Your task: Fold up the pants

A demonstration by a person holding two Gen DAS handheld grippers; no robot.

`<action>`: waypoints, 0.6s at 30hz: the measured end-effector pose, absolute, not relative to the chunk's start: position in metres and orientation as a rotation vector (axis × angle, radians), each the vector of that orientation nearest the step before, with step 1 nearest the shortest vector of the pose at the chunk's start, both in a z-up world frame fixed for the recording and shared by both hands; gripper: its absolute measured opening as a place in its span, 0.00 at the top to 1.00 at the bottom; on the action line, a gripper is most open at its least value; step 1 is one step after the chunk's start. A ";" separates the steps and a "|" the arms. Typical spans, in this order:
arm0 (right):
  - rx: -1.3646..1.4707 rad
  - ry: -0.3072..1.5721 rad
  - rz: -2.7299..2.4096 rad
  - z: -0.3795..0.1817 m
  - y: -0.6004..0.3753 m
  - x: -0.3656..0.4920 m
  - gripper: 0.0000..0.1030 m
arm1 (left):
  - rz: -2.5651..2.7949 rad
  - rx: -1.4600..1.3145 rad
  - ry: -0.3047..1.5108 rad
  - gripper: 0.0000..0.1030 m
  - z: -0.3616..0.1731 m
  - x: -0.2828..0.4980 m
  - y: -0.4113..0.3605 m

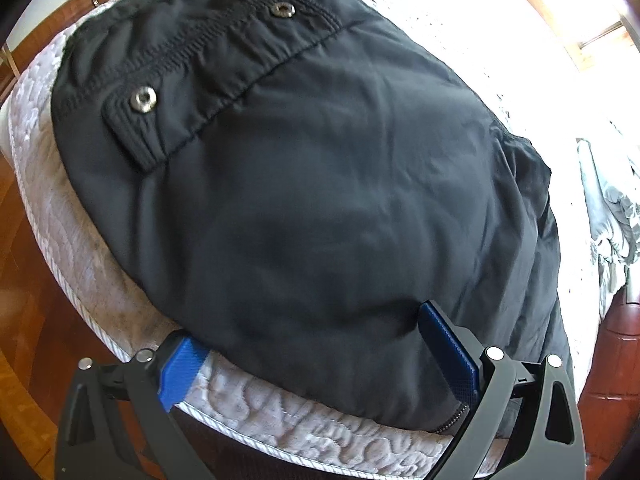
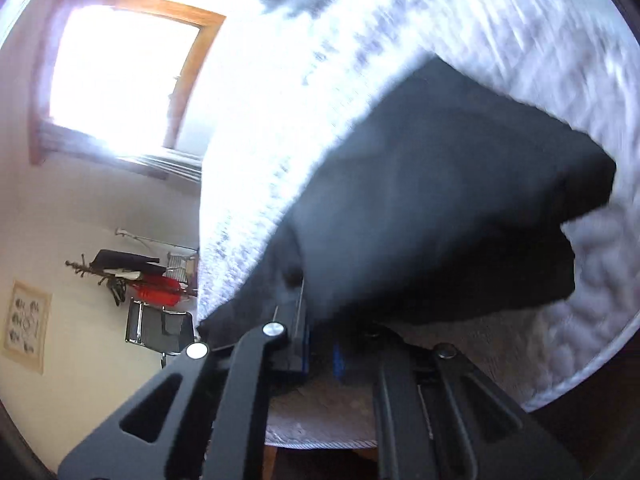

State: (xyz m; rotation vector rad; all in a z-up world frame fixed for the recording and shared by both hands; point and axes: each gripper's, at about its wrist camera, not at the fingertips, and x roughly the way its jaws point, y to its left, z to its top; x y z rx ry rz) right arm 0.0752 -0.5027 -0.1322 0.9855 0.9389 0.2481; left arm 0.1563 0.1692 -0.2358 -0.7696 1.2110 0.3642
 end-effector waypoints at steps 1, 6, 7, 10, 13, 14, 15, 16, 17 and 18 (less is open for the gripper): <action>0.964 0.924 0.244 -0.122 -0.510 0.076 0.94 | 0.349 -0.757 1.218 0.04 -0.235 0.159 0.164; 0.918 1.028 0.079 -0.137 -0.555 0.083 0.94 | 0.342 -0.672 1.232 0.04 -0.237 0.168 0.149; 0.932 1.057 0.034 -0.153 -0.565 0.080 0.94 | 0.339 -0.660 1.233 0.03 -0.238 0.170 0.147; 0.989 1.084 -0.034 -0.185 -0.585 0.069 0.94 | 0.331 -0.639 1.238 0.03 -0.239 0.181 0.145; 1.041 1.071 -0.043 -0.199 -0.589 0.064 0.93 | 0.335 -0.634 1.232 0.03 -0.239 0.194 0.149; 1.033 1.072 -0.046 -0.200 -0.587 0.063 0.93 | 0.343 -0.636 1.230 0.03 -0.240 0.198 0.151; 1.012 1.076 -0.051 -0.200 -0.585 0.063 0.92 | 0.350 -0.639 1.225 0.03 -0.240 0.203 0.153; 0.985 1.079 -0.052 -0.200 -0.585 0.062 0.92 | 0.359 -0.641 1.218 0.03 -0.241 0.210 0.156; 0.964 1.083 -0.051 -0.198 -0.585 0.062 0.91 | 0.366 -0.647 1.216 0.03 -0.241 0.215 0.161; 0.958 1.084 -0.050 -0.195 -0.582 0.063 0.90 | 0.371 -0.659 1.213 0.03 -0.243 0.221 0.163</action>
